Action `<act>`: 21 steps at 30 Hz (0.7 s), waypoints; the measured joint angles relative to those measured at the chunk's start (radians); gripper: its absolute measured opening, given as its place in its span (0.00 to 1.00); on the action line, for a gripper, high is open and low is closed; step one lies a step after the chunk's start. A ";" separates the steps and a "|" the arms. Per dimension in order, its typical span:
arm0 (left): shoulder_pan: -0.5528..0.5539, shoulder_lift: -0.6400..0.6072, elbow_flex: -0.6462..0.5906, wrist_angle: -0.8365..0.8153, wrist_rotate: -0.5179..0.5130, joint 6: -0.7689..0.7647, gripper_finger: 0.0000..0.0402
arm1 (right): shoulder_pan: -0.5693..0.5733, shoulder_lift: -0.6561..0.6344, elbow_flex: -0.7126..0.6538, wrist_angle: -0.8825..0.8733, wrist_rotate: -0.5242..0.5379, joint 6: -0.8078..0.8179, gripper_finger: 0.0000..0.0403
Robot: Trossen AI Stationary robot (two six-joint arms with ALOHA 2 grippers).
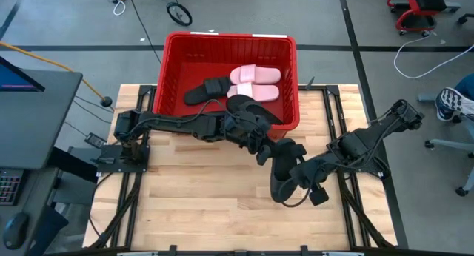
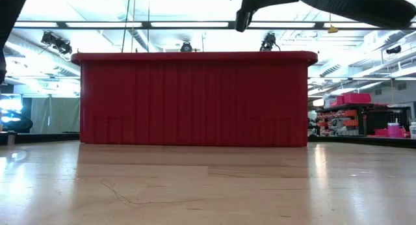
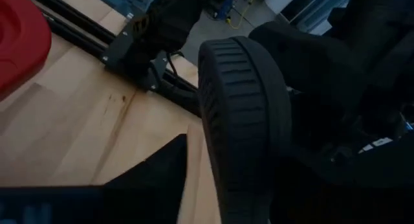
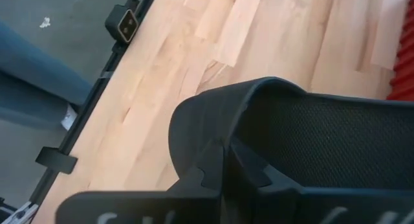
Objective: Pick and place slides into bin
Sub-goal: Put the black slide into the red bin
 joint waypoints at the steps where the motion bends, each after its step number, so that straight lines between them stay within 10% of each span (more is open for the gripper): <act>1: 0.003 0.000 0.000 0.001 0.000 0.000 0.49 | -0.007 0.000 0.000 0.000 0.000 0.000 0.03; 6: 0.018 0.000 0.000 0.001 -0.006 -0.001 0.18 | -0.033 0.000 0.000 0.001 0.005 0.002 0.05; 21: 0.043 -0.105 -0.001 -0.033 -0.319 -0.029 0.16 | -0.042 -0.197 0.000 -0.088 0.484 0.004 0.29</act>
